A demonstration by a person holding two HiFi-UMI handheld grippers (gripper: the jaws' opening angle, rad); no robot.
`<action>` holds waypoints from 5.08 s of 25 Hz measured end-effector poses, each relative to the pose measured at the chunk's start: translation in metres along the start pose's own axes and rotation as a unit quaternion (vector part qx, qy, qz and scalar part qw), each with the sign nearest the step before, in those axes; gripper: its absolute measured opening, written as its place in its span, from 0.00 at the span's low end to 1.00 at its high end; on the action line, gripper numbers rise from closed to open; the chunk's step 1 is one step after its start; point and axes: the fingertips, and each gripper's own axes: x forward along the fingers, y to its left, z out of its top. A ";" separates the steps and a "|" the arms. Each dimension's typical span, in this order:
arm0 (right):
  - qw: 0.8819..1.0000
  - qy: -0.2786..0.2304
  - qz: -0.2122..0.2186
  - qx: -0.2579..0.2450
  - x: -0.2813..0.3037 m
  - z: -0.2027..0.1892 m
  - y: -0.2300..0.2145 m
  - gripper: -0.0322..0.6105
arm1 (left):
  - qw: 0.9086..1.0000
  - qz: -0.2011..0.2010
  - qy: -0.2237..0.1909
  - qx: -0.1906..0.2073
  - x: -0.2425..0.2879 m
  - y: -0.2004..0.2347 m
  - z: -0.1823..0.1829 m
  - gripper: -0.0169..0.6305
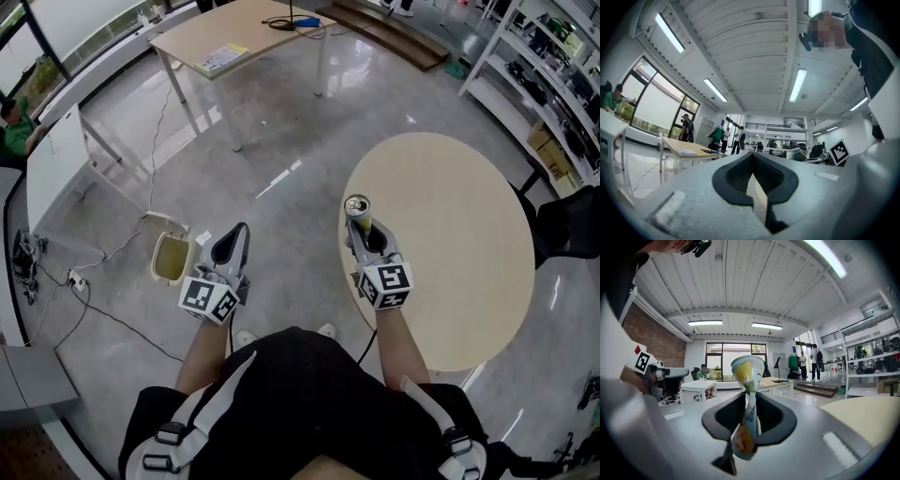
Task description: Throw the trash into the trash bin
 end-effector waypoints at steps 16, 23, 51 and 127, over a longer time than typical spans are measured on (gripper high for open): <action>0.989 -0.013 0.146 -0.024 0.119 0.029 0.198 0.16 | 0.986 0.152 -0.067 0.002 -0.154 0.165 0.036 0.03; 0.971 -0.005 0.235 -0.035 0.162 0.032 0.303 0.16 | 0.971 0.223 -0.084 0.012 -0.237 0.217 0.059 0.03; 0.907 0.052 0.415 -0.034 0.272 -0.008 0.552 0.16 | 0.906 0.414 -0.085 0.032 -0.435 0.326 0.069 0.03; 0.854 0.423 0.288 0.094 0.420 -0.369 0.601 0.30 | 0.898 0.375 0.138 -0.181 -0.372 0.499 -0.179 0.03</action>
